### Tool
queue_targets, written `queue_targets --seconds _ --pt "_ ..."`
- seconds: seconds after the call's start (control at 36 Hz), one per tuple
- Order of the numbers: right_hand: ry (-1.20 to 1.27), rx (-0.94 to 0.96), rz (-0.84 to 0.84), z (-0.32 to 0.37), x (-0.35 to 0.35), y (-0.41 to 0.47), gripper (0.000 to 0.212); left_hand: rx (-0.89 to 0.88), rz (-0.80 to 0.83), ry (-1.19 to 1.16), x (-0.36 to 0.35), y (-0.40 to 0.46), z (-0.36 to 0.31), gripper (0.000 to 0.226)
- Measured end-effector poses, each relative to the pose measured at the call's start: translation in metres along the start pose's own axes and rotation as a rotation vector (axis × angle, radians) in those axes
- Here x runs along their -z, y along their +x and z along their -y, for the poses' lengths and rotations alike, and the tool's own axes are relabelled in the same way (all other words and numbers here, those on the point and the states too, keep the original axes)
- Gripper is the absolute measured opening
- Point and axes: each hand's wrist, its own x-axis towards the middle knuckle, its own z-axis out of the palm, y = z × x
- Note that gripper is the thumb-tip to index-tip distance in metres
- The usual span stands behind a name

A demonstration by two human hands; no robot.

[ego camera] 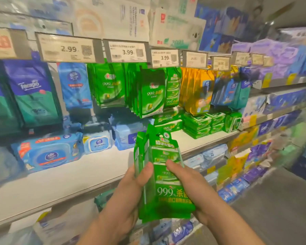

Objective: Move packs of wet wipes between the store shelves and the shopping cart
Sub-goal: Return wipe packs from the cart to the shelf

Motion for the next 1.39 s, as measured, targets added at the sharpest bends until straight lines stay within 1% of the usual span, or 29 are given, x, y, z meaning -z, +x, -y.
queue_targets --seconds 0.03,0.06,0.08,0.11,0.14,0.17,0.19,0.22,0.25,0.28,0.33,0.36,0.44,0.47,0.53,0.61,0.64,0.75,0.83,0.89,1.0,1.08,1.14,1.19,1.22,1.25,1.28,1.33,1.39 --pt "0.003 0.001 -0.014 0.001 0.008 0.004 0.039 -0.003 0.058 -0.102 0.004 0.008 0.006 0.046" --pt "0.003 -0.001 -0.037 0.003 0.016 0.006 0.039 0.046 0.09 -0.244 0.007 0.01 0.01 0.041" --pt "0.004 0.002 -0.053 0.006 0.023 0.008 0.039 0.086 0.134 -0.252 0.002 0.014 0.01 0.04" --pt "0.007 0.0 -0.072 0.009 0.03 0.01 0.038 0.11 0.225 -0.23 -0.006 0.017 0.008 0.041" --pt "0.011 -0.001 -0.073 0.011 0.038 0.014 0.037 0.07 0.294 -0.135 -0.016 0.015 0.01 0.052" --pt "0.004 -0.01 -0.081 0.015 0.044 0.014 0.035 0.036 0.239 -0.008 -0.028 0.025 0.013 0.077" --pt "-0.004 -0.023 -0.085 0.018 0.052 0.015 0.031 0.081 0.186 0.019 -0.036 0.031 0.011 0.102" --pt "0.007 -0.03 -0.09 0.021 0.059 0.017 0.025 0.1 0.23 0.008 -0.044 0.036 0.011 0.121" --pt "0.021 -0.019 -0.1 0.022 0.068 0.021 0.017 0.079 0.265 0.021 -0.047 0.039 0.01 0.133" --pt "0.038 0.0 -0.123 0.025 0.076 0.022 0.013 0.081 0.276 0.034 -0.058 0.043 0.009 0.128" --pt "0.042 0.034 -0.14 0.03 0.096 0.028 0.016 0.12 0.163 -0.085 -0.09 0.048 0.009 0.077" --pt "0.039 0.022 -0.137 0.033 0.106 0.031 0.017 0.138 0.143 -0.111 -0.101 0.051 0.009 0.062" --pt "0.069 -0.01 -0.085 0.038 0.134 0.044 0.017 0.109 0.163 -0.074 -0.128 0.064 0.015 0.051" --pt "0.068 -0.024 -0.06 0.038 0.145 0.049 0.021 0.101 0.163 -0.047 -0.138 0.067 0.016 0.037" --pt "0.042 -0.018 -0.027 0.043 0.159 0.057 0.038 0.1 0.09 0.007 -0.154 0.075 0.016 0.012" --pt "0.001 -0.006 -0.017 0.046 0.182 0.071 0.031 0.095 0.15 -0.076 -0.166 0.076 0.028 0.035" --pt "-0.01 -0.003 -0.018 0.047 0.187 0.075 0.032 0.092 0.122 -0.08 -0.168 0.073 0.029 0.04" --pt "-0.122 0.0 -0.015 0.05 0.199 0.091 0.045 0.08 0.021 -0.092 -0.175 0.078 0.029 0.041" --pt "-0.081 -0.009 0.036 0.052 0.199 0.102 0.04 0.066 -0.021 -0.102 -0.171 0.085 0.025 0.039" --pt "-0.057 0.004 0.049 0.055 0.197 0.113 0.046 0.042 -0.054 -0.099 -0.167 0.089 0.02 0.04" --pt "-0.003 0.022 0.064 0.07 0.188 0.129 0.033 -0.005 -0.056 -0.093 -0.152 0.1 0.01 0.044" --pt "0.042 0.015 0.045 0.08 0.183 0.144 0.035 -0.026 -0.059 -0.104 -0.14 0.109 0.002 0.052" --pt "0.073 0.026 0.023 0.085 0.183 0.153 0.042 -0.047 -0.04 -0.11 -0.133 0.115 -0.001 0.053" --pt "0.041 0.063 -0.021 0.093 0.18 0.159 0.064 -0.056 -0.023 -0.109 -0.127 0.123 -0.003 0.056" --pt "0.006 0.102 -0.047 0.097 0.179 0.16 0.07 -0.056 -0.023 -0.108 -0.124 0.126 -0.003 0.058" --pt "-0.013 0.154 -0.053 0.1 0.179 0.162 0.065 -0.058 -0.031 -0.11 -0.121 0.13 -0.003 0.058" --pt "-0.019 0.205 -0.084 0.106 0.177 0.16 0.051 -0.064 -0.045 -0.104 -0.117 0.133 -0.001 0.058" --pt "-0.007 0.262 -0.093 0.113 0.178 0.162 0.007 -0.085 -0.065 -0.044 -0.113 0.14 0.0 0.057" --pt "-0.022 0.318 -0.049 0.12 0.179 0.162 0.024 -0.084 -0.061 -0.017 -0.113 0.145 -0.001 0.056"
